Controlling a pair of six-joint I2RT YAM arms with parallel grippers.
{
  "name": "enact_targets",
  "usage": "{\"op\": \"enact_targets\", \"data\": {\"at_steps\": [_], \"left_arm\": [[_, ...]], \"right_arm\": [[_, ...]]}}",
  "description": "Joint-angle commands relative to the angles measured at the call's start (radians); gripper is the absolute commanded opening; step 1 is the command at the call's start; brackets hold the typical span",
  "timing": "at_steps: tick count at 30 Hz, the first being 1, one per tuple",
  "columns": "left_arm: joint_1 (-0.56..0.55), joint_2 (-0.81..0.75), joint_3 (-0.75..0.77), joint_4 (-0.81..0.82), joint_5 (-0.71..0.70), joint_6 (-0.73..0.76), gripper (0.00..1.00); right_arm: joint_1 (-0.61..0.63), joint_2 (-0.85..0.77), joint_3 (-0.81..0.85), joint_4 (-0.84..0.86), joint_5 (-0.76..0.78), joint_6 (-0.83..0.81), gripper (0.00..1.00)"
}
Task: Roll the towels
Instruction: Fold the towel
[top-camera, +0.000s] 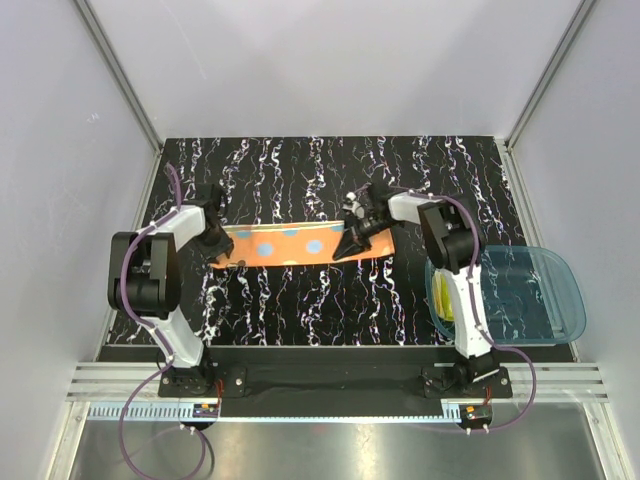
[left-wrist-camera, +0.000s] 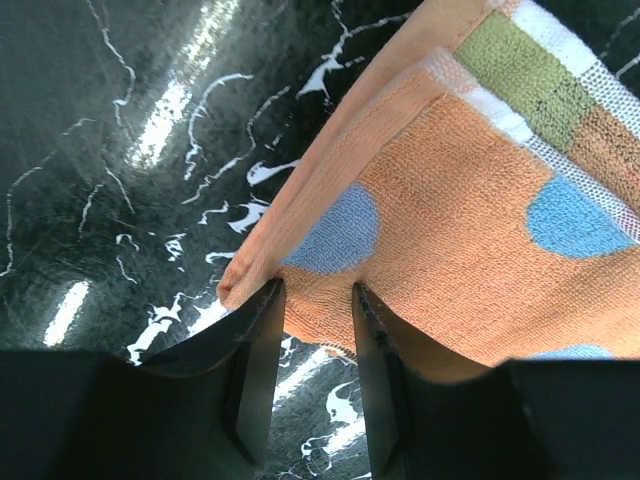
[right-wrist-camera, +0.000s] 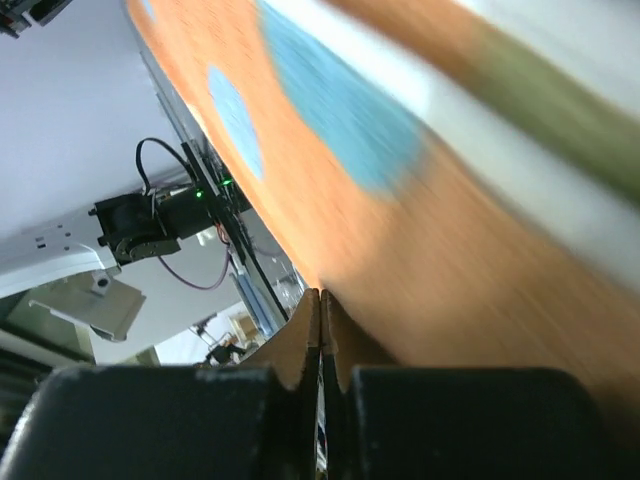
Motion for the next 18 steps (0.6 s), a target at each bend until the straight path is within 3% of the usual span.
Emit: {"op": "enact_targets", "data": {"at_steps": [1,5,10,12,18], "left_arm": [[0.022,0.016,0.028,-0.024,-0.076,0.009,0.38],[0.022,0.000,0.042,-0.049,-0.087,0.008,0.39],[0.022,-0.027,0.073,-0.085,-0.091,0.015,0.40],[0.022,-0.043,0.086,-0.095,-0.077,0.028,0.43],[0.022,-0.137,0.145,-0.147,-0.016,0.080,0.53]], "right_arm": [[-0.044,-0.071,-0.080,-0.100,0.141,0.008,0.01],[-0.090,-0.155,-0.091,-0.195,0.276,-0.018,0.02],[-0.119,-0.272,-0.010,-0.372,0.615,-0.032,0.08],[-0.119,-0.325,0.027,-0.393,0.689,-0.011,0.17],[-0.119,-0.472,0.041,-0.367,0.698,0.060,0.53]]}}
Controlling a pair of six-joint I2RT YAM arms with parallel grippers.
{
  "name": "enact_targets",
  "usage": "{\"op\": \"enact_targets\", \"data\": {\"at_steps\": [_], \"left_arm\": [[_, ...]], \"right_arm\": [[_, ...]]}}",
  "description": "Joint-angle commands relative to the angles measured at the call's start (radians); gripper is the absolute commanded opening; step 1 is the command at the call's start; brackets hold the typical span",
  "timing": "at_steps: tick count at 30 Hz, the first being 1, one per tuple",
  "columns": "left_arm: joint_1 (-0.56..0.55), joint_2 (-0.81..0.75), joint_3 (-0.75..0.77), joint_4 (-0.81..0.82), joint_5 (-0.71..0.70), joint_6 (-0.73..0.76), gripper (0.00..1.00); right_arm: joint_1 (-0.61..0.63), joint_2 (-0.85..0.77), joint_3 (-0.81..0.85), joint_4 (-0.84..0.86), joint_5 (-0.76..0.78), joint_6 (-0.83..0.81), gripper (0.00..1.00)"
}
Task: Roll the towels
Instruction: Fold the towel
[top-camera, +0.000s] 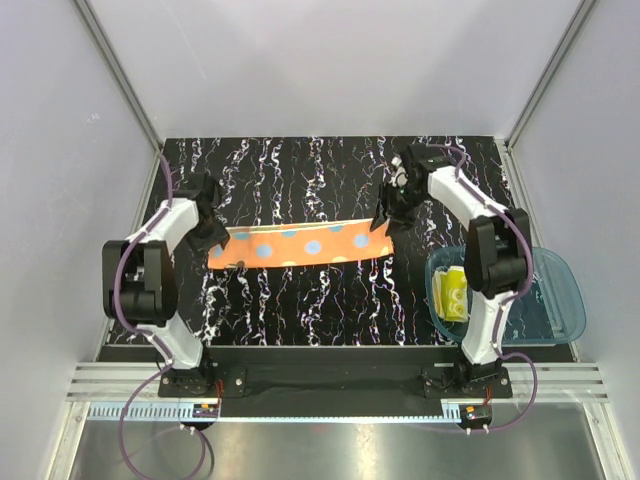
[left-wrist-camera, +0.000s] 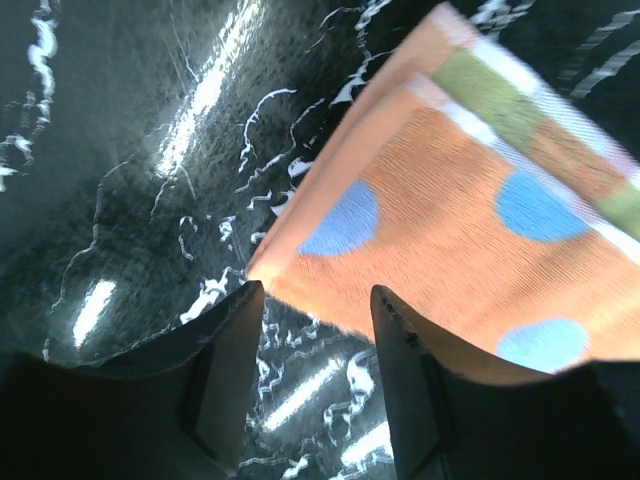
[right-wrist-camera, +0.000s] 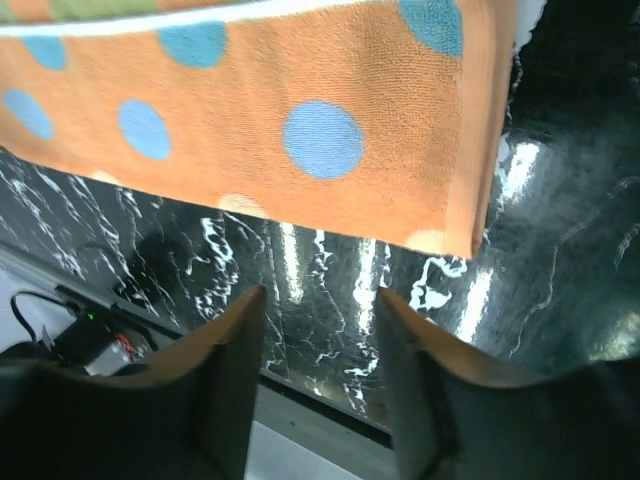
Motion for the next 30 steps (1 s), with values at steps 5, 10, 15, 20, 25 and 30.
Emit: {"op": "enact_targets", "data": {"at_steps": [5,10,15,20,25,30], "left_arm": [[0.002,-0.238,0.071,-0.050,0.061,0.130,0.63],[-0.042,-0.376,-0.043,-0.018,0.085,0.229,0.73],[-0.052,-0.490,-0.164,0.013,0.068,0.278,0.74],[-0.068,-0.495,-0.172,0.022,0.063,0.272,0.73],[-0.075,-0.489,-0.167,0.016,0.042,0.278,0.72],[-0.078,-0.489,-0.167,0.017,0.037,0.278,0.72]], "right_arm": [[-0.014,-0.158,-0.064,0.012,0.176,0.094,0.63],[-0.028,-0.144,-0.111,0.028,0.209,0.095,0.61],[-0.028,-0.087,-0.105,0.037,0.213,0.082,0.59],[-0.029,-0.011,-0.077,0.032,0.230,0.072,0.56],[-0.028,0.029,-0.091,0.041,0.241,0.072,0.56],[-0.029,0.048,-0.108,0.066,0.229,0.074,0.54]]}}
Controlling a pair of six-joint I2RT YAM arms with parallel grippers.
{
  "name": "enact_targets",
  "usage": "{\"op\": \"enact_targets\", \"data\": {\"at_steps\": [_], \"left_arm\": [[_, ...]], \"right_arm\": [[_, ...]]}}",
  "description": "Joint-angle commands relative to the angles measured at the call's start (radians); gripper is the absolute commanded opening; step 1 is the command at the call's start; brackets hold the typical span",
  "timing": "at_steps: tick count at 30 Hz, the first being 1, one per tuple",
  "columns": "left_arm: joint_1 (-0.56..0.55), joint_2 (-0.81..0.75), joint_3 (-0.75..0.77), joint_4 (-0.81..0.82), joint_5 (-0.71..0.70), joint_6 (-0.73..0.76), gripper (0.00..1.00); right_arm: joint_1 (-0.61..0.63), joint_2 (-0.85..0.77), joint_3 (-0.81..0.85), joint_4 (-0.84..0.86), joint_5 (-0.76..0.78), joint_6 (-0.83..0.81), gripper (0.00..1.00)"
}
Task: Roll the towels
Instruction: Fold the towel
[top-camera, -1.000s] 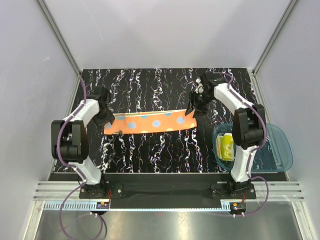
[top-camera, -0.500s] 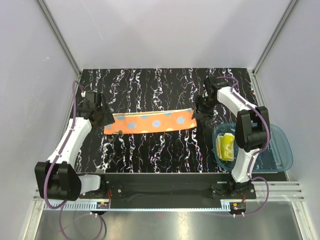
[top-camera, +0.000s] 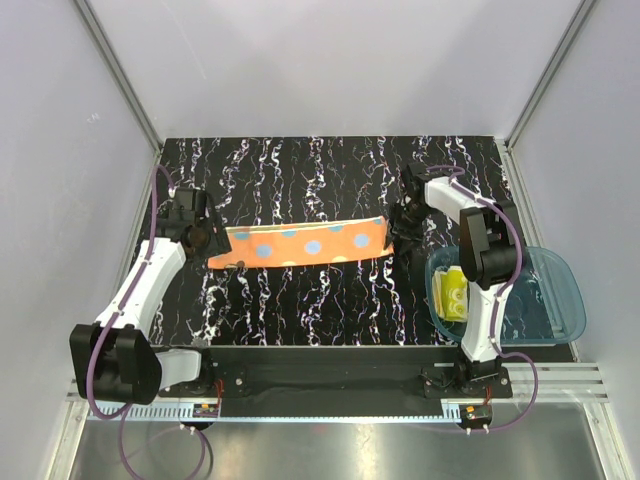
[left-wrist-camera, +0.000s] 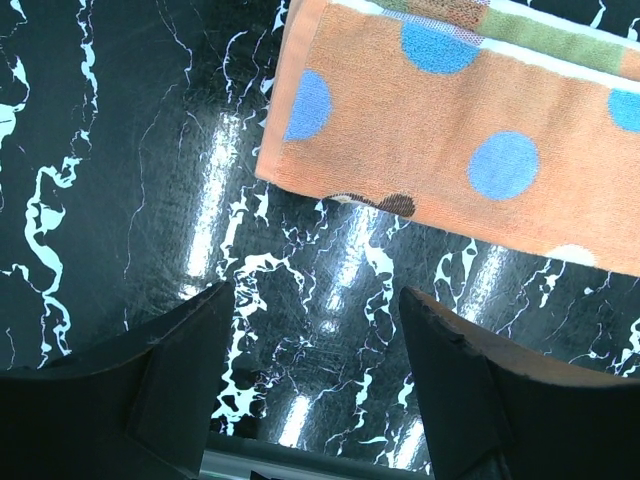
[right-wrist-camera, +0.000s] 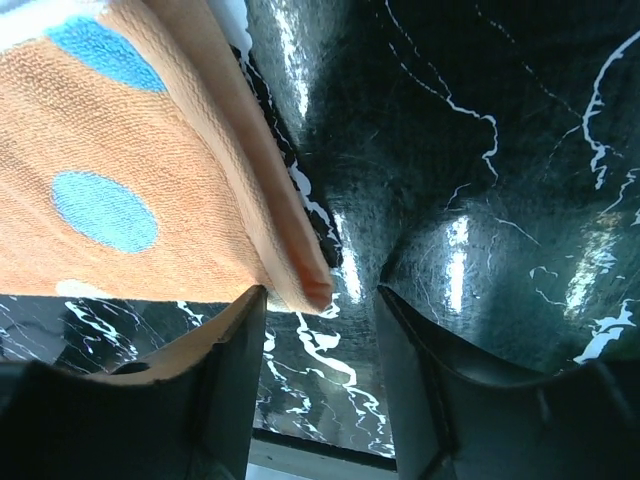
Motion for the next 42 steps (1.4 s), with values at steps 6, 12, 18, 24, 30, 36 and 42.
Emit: {"op": "enact_targets", "data": {"at_steps": [6,12,18,24,30,36,42], "left_arm": [[-0.009,-0.007,0.009,0.031,-0.027,0.019,0.72],[-0.014,-0.004,0.007,0.029,-0.034,0.019,0.72],[-0.014,-0.003,0.007,0.028,-0.042,0.019,0.72],[-0.014,-0.004,0.006,0.028,-0.045,0.019,0.72],[-0.020,-0.001,0.006,0.029,-0.039,0.020,0.71],[-0.038,-0.010,0.007,-0.009,-0.031,-0.006,0.70],[-0.043,-0.130,-0.054,-0.021,0.079,-0.009,0.70]], "right_arm": [[-0.002,0.018,-0.008,0.052,0.005,-0.004,0.44],[-0.002,0.026,-0.024,0.067,-0.026,-0.007,0.36],[-0.002,0.018,-0.056,0.093,-0.081,-0.010,0.13],[-0.018,-0.011,-0.045,0.061,-0.043,-0.029,0.00],[-0.037,-0.097,0.002,-0.055,0.179,-0.061,0.00],[-0.046,-0.143,0.021,-0.153,0.434,-0.063,0.00],[-0.013,-0.204,0.132,-0.249,0.531,-0.047,0.00]]}}
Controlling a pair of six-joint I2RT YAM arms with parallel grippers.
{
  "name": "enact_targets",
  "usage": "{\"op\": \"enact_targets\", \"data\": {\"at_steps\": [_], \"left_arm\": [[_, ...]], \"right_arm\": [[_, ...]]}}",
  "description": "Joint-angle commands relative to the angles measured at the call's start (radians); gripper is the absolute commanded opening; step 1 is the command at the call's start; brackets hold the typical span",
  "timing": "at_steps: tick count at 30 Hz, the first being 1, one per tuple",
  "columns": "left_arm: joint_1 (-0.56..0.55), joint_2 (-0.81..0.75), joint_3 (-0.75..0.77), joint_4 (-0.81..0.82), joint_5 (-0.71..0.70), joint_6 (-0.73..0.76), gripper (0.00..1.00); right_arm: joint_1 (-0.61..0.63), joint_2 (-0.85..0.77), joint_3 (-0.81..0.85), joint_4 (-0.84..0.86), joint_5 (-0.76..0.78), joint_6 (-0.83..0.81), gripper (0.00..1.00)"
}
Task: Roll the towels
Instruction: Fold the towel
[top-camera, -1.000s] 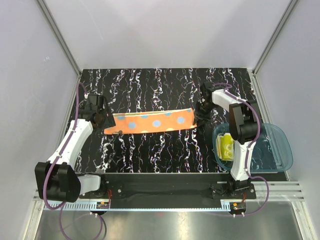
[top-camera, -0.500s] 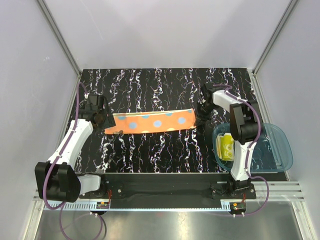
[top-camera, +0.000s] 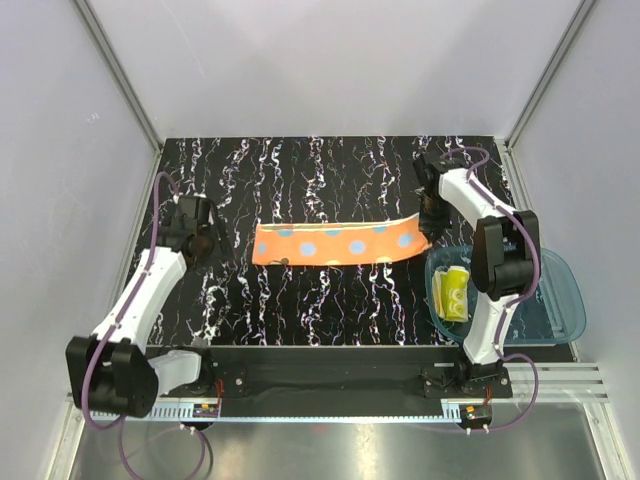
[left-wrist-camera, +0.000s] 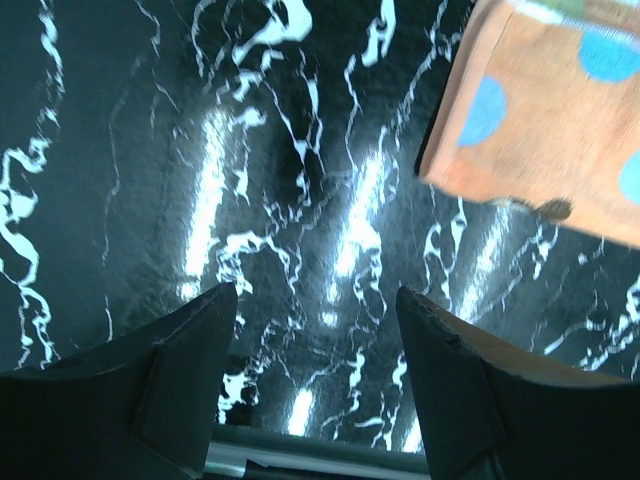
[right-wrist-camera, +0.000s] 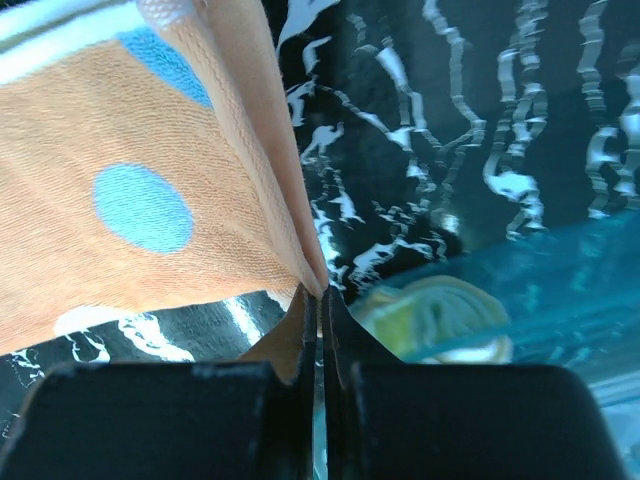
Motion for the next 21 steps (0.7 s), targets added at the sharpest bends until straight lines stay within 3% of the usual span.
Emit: {"op": "enact_targets", "data": {"at_steps": [1,9,21], "left_arm": [[-0.006,-0.103,-0.021,-0.014,0.065,0.007,0.70],[-0.006,-0.187,-0.041,0.022,0.069,0.010,0.71],[-0.006,-0.285,-0.052,0.011,0.026,-0.010,0.73]], "right_arm": [[0.045,-0.094,0.125,-0.086,0.119,0.002,0.00],[0.310,0.053,0.524,-0.304,0.170,0.028,0.00],[0.556,0.377,1.056,-0.424,-0.025,0.114,0.00]]}}
